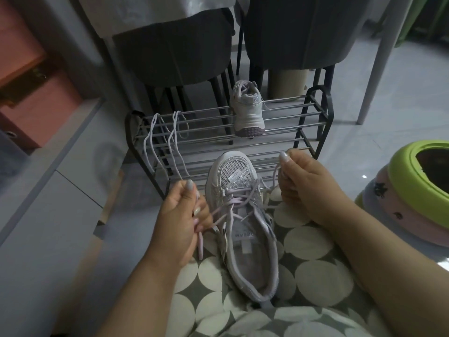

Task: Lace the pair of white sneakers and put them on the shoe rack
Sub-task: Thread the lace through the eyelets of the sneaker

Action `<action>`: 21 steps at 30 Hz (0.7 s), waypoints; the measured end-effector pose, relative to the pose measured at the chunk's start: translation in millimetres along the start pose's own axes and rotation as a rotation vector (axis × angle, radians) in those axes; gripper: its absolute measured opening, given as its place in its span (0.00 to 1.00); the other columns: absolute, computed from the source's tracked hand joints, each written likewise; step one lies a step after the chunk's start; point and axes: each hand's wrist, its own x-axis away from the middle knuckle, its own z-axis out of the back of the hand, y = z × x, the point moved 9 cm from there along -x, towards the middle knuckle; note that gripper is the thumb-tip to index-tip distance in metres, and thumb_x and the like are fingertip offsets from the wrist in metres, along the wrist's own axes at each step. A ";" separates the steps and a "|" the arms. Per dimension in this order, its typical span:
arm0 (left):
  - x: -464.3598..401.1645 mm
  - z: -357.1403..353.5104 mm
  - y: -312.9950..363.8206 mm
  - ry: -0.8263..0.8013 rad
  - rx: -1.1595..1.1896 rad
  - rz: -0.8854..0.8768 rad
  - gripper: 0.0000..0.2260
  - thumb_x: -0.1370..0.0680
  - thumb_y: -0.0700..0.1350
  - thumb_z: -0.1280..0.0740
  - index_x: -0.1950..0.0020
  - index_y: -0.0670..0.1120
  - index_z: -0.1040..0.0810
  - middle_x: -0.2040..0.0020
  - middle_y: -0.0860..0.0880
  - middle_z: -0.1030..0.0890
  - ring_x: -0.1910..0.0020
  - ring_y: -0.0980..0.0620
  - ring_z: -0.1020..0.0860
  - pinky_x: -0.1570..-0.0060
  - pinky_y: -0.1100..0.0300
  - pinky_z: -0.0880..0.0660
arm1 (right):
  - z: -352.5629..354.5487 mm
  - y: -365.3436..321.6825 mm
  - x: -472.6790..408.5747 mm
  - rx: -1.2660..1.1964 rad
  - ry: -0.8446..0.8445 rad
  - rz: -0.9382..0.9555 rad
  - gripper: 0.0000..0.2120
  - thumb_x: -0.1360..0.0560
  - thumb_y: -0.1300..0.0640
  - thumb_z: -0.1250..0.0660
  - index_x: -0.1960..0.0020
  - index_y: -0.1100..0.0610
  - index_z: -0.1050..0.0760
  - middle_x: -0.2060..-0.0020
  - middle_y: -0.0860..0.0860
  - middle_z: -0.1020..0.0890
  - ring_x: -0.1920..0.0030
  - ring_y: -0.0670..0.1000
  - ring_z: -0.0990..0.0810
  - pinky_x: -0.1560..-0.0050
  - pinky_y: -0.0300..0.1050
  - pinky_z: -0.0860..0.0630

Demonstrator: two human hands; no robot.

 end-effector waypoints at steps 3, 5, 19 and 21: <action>0.6 1.6 -2.7 -0.004 -0.177 0.003 0.12 0.23 0.50 0.39 0.63 0.47 0.34 0.73 0.51 0.35 0.78 0.58 0.40 0.79 0.68 0.41 | -0.9 -4.3 1.5 0.425 0.011 0.084 0.14 0.23 0.46 0.39 0.64 0.52 0.34 0.74 0.46 0.31 0.75 0.45 0.36 0.73 0.43 0.36; 2.2 0.4 -5.2 -0.016 -0.511 -0.010 0.14 0.21 0.51 0.38 0.65 0.50 0.30 0.71 0.50 0.30 0.75 0.55 0.35 0.75 0.63 0.34 | -13.2 -7.0 4.7 0.736 -0.068 0.165 0.11 0.25 0.43 0.37 0.62 0.48 0.31 0.71 0.45 0.27 0.72 0.43 0.32 0.69 0.41 0.32; 11.0 -27.8 -5.1 -0.248 -0.850 -0.014 0.21 0.24 0.51 0.31 0.73 0.49 0.36 0.77 0.57 0.38 0.76 0.58 0.40 0.73 0.63 0.41 | -44.3 -6.5 16.0 0.969 -0.311 0.145 0.19 0.28 0.48 0.30 0.68 0.55 0.35 0.74 0.46 0.32 0.73 0.43 0.35 0.72 0.36 0.39; 11.8 -26.0 -8.0 -0.217 -0.723 0.061 0.22 0.23 0.47 0.32 0.74 0.50 0.37 0.77 0.54 0.37 0.76 0.57 0.40 0.74 0.62 0.42 | -43.7 -2.1 15.2 0.810 -0.320 0.063 0.19 0.26 0.53 0.30 0.69 0.55 0.36 0.78 0.44 0.34 0.76 0.42 0.36 0.74 0.32 0.39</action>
